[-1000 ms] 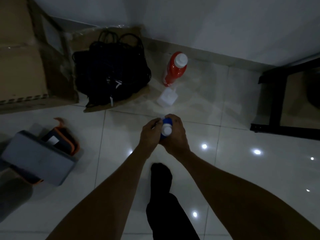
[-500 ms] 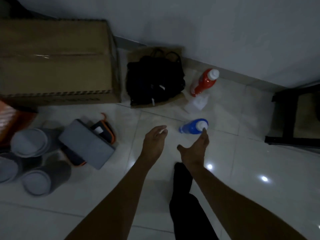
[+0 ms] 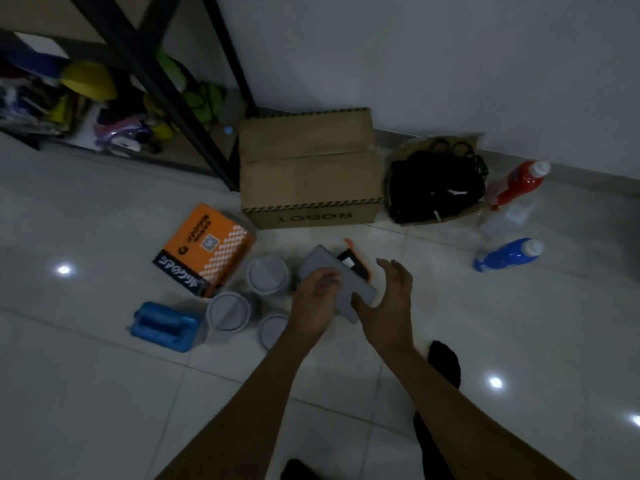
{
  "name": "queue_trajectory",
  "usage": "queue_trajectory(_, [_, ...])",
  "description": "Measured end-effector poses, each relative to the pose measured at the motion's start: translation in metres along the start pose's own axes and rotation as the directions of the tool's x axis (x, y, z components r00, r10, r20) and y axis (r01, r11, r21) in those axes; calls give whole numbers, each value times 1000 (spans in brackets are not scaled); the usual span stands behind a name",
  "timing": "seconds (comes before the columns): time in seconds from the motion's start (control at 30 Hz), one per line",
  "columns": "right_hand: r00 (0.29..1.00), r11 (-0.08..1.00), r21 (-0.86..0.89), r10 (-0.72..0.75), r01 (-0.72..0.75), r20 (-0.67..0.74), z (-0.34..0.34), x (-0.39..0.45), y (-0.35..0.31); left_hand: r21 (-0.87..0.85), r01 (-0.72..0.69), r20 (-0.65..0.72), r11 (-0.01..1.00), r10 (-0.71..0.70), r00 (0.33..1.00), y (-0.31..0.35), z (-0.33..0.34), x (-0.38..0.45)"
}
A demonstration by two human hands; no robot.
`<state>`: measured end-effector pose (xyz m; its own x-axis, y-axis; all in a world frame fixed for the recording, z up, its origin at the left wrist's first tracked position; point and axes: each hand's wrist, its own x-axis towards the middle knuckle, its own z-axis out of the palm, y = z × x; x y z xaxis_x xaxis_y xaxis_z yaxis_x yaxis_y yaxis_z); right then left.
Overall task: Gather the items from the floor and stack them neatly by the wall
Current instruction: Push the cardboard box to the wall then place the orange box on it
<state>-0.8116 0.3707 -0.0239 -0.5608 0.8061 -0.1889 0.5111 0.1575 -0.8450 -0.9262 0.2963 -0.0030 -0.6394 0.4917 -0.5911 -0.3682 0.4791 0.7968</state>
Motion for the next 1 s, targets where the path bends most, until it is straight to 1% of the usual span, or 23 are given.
queue_trajectory(0.03, [1000,1000,16,-21,21,6,10,0,-11,17,-19,-9,1000,19,1000,1,-16,-3])
queue_trajectory(0.13, [1000,997,75,-21,20,14,37,5,-39,98,-67,-21,993,69,997,0,-53,-1])
queue_trajectory(0.2, [998,996,66,-65,65,-1,55,12,-48,152,-78,19,985,76,997,1,-73,9])
queue_trajectory(0.27, [998,997,63,-54,53,11,70,21,-52,181,-83,40,980,77,996,1,-87,26])
queue_trajectory(0.4, [998,1000,-18,3,-2,56,97,53,-31,226,-125,23,966,123,992,3,-109,76])
queue_trajectory(0.5, [998,999,-39,10,-7,68,117,76,-6,255,-168,36,952,164,986,-5,-122,122])
queue_trajectory(0.6, [1000,1000,-24,9,-9,-1,143,93,19,268,-152,11,951,155,988,-27,-128,163])
queue_trajectory(0.7, [996,1000,-19,-18,16,-90,170,110,39,323,-231,67,918,222,973,-44,-127,199])
queue_trajectory(0.77, [988,999,5,-33,34,-153,193,123,52,329,-254,75,910,243,967,-55,-125,223])
queue_trajectory(0.83, [967,996,14,-86,92,-239,215,136,62,293,-251,56,923,245,968,-68,-120,244])
queue_trajectory(0.9, [935,980,-24,-198,200,-295,236,154,69,289,-283,23,914,289,957,-85,-115,265])
queue_trajectory(0.93, [910,959,-75,-283,274,-301,244,164,74,327,-314,3,891,331,943,-94,-114,274])
queue_trajectory(0.97, [879,930,-137,-368,342,-303,249,177,78,395,-372,3,840,404,915,-101,-112,283])
queue_trajectory(1.0, [853,901,-195,-430,386,-297,251,189,80,474,-442,33,762,486,873,-104,-110,292])
